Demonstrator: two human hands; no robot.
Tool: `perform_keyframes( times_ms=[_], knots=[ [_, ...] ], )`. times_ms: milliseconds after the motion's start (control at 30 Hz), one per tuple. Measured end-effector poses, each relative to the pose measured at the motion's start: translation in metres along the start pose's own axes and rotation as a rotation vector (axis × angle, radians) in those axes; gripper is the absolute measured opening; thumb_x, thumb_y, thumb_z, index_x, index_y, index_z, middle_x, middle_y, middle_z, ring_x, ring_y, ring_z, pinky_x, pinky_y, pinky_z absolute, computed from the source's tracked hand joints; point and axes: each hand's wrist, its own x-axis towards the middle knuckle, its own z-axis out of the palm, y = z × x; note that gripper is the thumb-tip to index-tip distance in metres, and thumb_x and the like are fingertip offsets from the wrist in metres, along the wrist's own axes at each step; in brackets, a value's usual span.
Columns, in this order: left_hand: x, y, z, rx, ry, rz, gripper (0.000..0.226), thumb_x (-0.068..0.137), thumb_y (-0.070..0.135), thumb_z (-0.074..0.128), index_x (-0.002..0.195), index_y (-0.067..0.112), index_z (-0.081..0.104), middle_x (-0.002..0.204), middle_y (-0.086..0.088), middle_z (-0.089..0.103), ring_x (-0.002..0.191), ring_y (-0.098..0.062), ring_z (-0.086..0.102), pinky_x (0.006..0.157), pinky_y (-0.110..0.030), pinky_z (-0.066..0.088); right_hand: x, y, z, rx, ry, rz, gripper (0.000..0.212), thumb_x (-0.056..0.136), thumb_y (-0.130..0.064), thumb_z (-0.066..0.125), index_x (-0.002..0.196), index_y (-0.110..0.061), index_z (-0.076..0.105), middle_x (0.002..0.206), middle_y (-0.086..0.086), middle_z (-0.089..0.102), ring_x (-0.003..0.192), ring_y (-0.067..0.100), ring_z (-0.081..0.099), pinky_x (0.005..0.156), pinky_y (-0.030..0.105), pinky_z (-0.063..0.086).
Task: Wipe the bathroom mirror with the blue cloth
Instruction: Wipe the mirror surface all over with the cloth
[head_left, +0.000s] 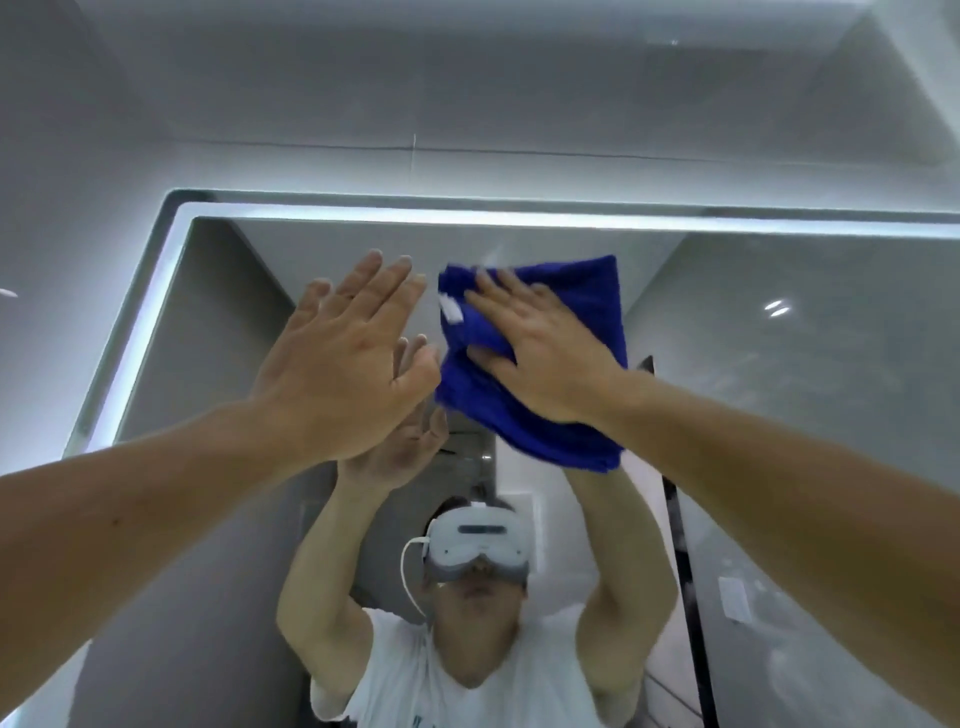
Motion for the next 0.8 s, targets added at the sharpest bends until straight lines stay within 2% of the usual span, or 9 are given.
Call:
perform_keyframes(
  times_ms=[33, 100, 167, 267, 367, 567, 700, 800],
  knots=[
    [0.004, 0.001, -0.001, -0.009, 0.01, -0.014, 0.074, 0.09, 0.059, 0.014, 0.156, 0.027, 0.01, 0.164, 0.01, 0.002, 0.15, -0.006, -0.009, 0.123, -0.04, 0.0, -0.012, 0.004, -0.003, 0.0, -0.04, -0.057, 0.06, 0.102, -0.051, 0.029, 0.155, -0.025, 0.018, 0.163, -0.007, 0.01, 0.148, 0.004, -0.001, 0.111, 0.015, -0.015],
    [0.008, 0.001, -0.003, -0.007, 0.011, -0.008, 0.073, 0.089, 0.058, 0.014, 0.156, 0.029, 0.008, 0.164, 0.011, -0.001, 0.149, -0.005, -0.011, 0.123, -0.039, -0.002, -0.017, 0.028, -0.016, -0.002, -0.079, -0.068, 0.06, 0.103, -0.051, 0.028, 0.156, -0.027, 0.016, 0.163, -0.009, 0.009, 0.147, 0.001, -0.002, 0.118, 0.021, -0.007],
    [0.009, -0.002, -0.007, 0.01, -0.008, 0.021, 0.074, 0.089, 0.059, 0.013, 0.156, 0.03, 0.005, 0.164, 0.013, -0.005, 0.148, -0.004, -0.015, 0.122, -0.038, -0.005, -0.001, 0.055, -0.03, 0.015, -0.028, 0.118, 0.059, 0.104, -0.047, 0.029, 0.156, -0.024, 0.015, 0.164, -0.007, 0.008, 0.15, 0.007, 0.0, 0.123, 0.033, 0.001],
    [0.008, -0.01, -0.015, 0.042, -0.026, 0.051, 0.075, 0.088, 0.06, 0.011, 0.156, 0.031, 0.003, 0.163, 0.014, -0.008, 0.147, -0.003, -0.018, 0.122, -0.037, -0.007, 0.045, 0.08, -0.042, 0.014, 0.025, 0.468, 0.058, 0.105, -0.044, 0.027, 0.157, -0.018, 0.015, 0.165, 0.001, 0.006, 0.151, 0.02, 0.001, 0.121, 0.041, 0.005],
    [0.003, -0.017, -0.023, 0.06, -0.027, 0.072, 0.075, 0.087, 0.06, 0.01, 0.156, 0.032, 0.0, 0.163, 0.014, -0.01, 0.147, -0.003, -0.019, 0.121, -0.035, -0.011, 0.089, 0.074, -0.037, -0.022, 0.021, 0.577, 0.06, 0.105, -0.045, 0.025, 0.156, -0.016, 0.015, 0.165, 0.004, 0.005, 0.151, 0.026, 0.0, 0.12, 0.046, 0.006],
    [0.0, -0.025, -0.025, 0.067, -0.009, 0.018, 0.075, 0.087, 0.059, 0.011, 0.156, 0.03, 0.004, 0.164, 0.012, -0.006, 0.148, -0.005, -0.016, 0.123, -0.038, -0.006, 0.104, 0.031, -0.016, 0.05, -0.041, 0.139, 0.059, 0.103, -0.048, 0.033, 0.156, -0.028, 0.015, 0.164, -0.006, 0.006, 0.151, 0.014, -0.001, 0.119, 0.034, -0.001],
    [-0.008, -0.02, -0.017, 0.048, -0.03, 0.0, 0.074, 0.088, 0.056, 0.014, 0.156, 0.027, 0.007, 0.164, 0.01, -0.004, 0.149, -0.006, -0.013, 0.123, -0.038, -0.004, 0.056, 0.018, -0.008, 0.052, -0.06, -0.037, 0.057, 0.102, -0.05, 0.035, 0.154, -0.036, 0.017, 0.163, -0.013, 0.009, 0.149, 0.005, -0.002, 0.113, 0.023, -0.008],
    [-0.016, -0.015, -0.011, 0.021, -0.032, -0.001, 0.074, 0.089, 0.056, 0.012, 0.156, 0.026, 0.008, 0.164, 0.01, -0.001, 0.149, -0.006, -0.012, 0.123, -0.038, -0.004, 0.006, -0.006, 0.002, 0.0, -0.098, -0.11, 0.059, 0.1, -0.055, 0.03, 0.154, -0.038, 0.013, 0.162, -0.015, 0.005, 0.148, 0.001, -0.007, 0.114, 0.021, -0.012]
  ],
)
